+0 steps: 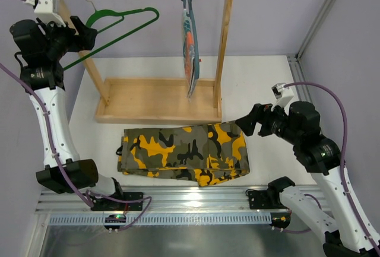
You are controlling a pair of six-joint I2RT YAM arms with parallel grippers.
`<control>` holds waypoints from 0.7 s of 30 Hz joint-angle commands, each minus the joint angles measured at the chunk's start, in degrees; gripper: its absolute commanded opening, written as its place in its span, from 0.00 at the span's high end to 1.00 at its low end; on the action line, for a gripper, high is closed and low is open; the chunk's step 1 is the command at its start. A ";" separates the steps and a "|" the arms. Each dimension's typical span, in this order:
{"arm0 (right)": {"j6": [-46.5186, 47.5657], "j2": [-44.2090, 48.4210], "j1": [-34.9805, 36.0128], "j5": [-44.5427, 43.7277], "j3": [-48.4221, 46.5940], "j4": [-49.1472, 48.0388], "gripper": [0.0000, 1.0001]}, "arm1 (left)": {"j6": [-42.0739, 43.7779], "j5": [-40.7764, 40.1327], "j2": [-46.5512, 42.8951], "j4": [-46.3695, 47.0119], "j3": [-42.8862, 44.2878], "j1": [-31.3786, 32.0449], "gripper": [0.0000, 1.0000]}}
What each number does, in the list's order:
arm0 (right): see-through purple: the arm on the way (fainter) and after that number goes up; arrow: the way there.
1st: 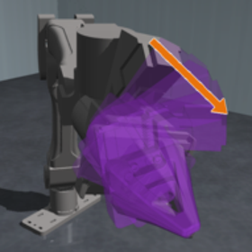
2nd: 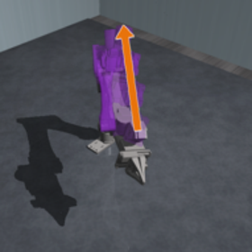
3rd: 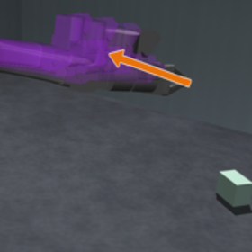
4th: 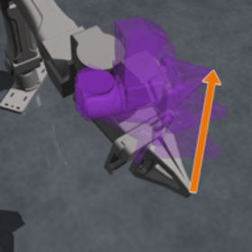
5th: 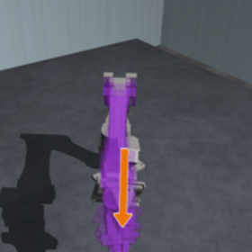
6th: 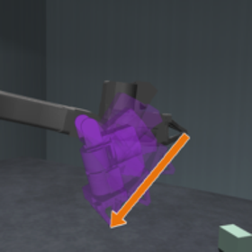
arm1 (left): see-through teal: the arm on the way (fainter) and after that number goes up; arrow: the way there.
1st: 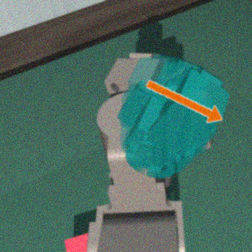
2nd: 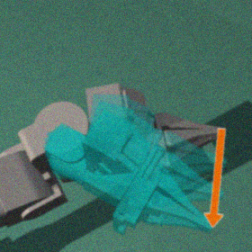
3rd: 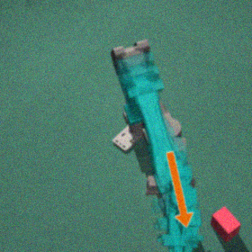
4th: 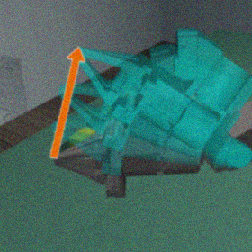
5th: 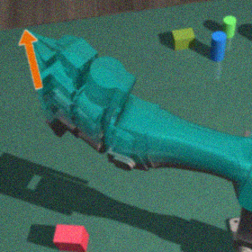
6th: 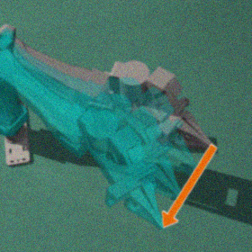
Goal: Place the trousers on the hanger
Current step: Grab a hanger with the left arm
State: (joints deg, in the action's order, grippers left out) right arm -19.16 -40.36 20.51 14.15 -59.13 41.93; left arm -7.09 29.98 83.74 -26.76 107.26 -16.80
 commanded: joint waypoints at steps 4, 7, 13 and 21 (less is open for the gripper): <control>0.87 0.72 0.23 0.97 2.00 -3.26 0.11 | -1.52 2.45 -2.45 -0.83 4.01 -0.96 0.18; 2.10 0.28 0.23 0.79 2.71 -3.70 0.11 | -1.17 3.16 -2.01 -1.80 2.95 -0.96 0.21; 4.21 -1.48 0.23 0.62 1.83 -3.26 0.11 | 0.32 3.25 -1.92 -3.91 1.55 -0.96 0.26; 4.30 -1.74 0.23 1.76 2.97 -4.23 0.11 | 4.62 -1.59 -3.67 -4.35 0.93 -0.17 0.28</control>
State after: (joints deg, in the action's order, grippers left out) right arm -16.14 -42.13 20.51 14.94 -56.27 40.32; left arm -5.06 29.65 82.74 -31.42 108.36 -17.15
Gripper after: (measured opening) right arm 0.892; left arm 0.722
